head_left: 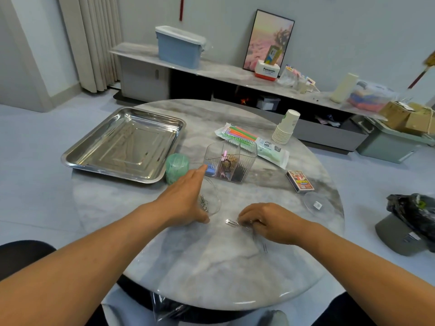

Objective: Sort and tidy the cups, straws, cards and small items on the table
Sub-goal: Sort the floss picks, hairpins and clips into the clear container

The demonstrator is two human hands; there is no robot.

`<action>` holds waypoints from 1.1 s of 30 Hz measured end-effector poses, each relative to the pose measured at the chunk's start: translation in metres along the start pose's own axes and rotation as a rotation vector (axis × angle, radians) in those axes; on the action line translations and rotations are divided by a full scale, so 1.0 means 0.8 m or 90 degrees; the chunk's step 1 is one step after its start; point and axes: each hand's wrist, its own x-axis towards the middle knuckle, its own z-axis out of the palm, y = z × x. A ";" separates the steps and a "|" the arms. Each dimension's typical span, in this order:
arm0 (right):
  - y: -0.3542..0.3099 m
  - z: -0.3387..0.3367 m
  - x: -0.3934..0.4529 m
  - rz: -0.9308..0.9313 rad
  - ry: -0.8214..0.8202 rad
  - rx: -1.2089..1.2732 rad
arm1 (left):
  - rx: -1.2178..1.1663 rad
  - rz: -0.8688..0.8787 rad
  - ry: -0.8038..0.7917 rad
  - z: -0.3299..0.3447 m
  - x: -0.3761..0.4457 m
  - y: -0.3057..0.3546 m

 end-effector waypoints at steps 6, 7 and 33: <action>-0.007 -0.015 -0.013 0.366 -0.131 0.134 | 0.076 0.087 0.020 0.008 -0.004 0.010; -0.013 -0.010 -0.013 0.404 -0.128 0.167 | 0.094 0.102 0.029 0.008 -0.005 0.012; -0.052 -0.034 0.063 0.347 0.019 0.109 | 0.075 0.080 0.072 0.017 0.005 -0.004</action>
